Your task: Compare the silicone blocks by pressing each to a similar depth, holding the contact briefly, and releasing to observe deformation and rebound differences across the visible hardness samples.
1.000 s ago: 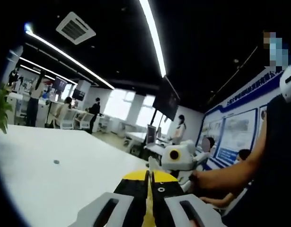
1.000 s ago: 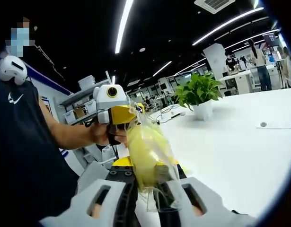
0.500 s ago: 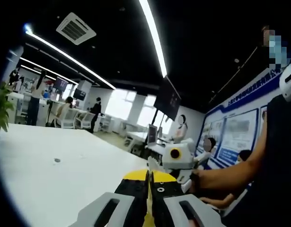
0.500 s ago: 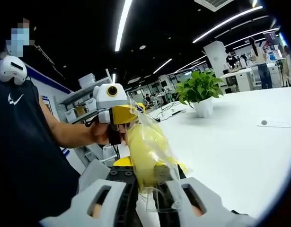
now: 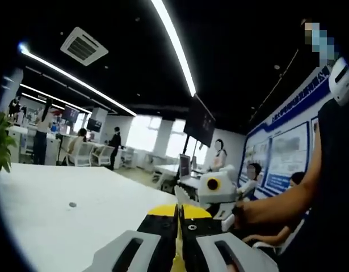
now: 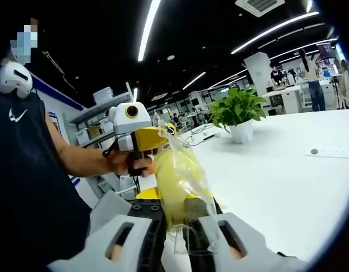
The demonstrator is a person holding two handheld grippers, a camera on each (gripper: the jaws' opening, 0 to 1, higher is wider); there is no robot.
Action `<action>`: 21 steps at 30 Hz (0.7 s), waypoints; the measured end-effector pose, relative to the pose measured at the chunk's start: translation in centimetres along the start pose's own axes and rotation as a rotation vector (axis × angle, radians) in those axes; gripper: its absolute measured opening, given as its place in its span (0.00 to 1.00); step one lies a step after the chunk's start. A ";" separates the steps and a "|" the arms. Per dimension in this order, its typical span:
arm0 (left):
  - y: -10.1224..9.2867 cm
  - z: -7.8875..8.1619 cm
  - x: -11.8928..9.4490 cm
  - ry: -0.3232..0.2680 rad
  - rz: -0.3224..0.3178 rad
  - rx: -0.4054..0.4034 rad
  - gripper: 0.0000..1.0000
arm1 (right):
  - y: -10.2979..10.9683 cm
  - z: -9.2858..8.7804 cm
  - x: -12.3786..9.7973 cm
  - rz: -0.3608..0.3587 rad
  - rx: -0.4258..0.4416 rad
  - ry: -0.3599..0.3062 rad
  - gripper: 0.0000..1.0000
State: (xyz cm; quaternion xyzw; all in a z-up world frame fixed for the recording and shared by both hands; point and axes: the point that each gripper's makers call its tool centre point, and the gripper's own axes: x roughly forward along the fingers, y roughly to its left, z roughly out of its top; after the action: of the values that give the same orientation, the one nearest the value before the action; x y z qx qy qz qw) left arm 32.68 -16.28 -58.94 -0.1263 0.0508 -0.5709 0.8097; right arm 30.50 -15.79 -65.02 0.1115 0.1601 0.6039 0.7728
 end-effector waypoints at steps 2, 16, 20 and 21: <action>0.0 -0.2 -0.1 0.022 0.009 -0.014 0.00 | 0.0 -0.2 0.1 0.001 0.004 0.006 0.06; 0.7 -0.2 0.6 0.056 0.047 0.077 0.00 | -0.6 -0.1 -0.1 -0.017 0.019 -0.005 0.08; 0.7 -0.3 0.5 0.057 0.043 0.046 0.01 | -0.5 -0.1 -0.1 -0.017 0.017 -0.004 0.08; 0.9 -0.3 0.5 0.059 0.045 0.038 0.01 | -0.6 -0.1 -0.1 -0.018 0.017 -0.002 0.08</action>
State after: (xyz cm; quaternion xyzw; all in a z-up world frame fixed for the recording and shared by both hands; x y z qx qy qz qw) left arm 33.57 -16.48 -59.45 -0.0928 0.0663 -0.5567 0.8228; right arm 30.94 -16.02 -65.35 0.1170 0.1655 0.5952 0.7776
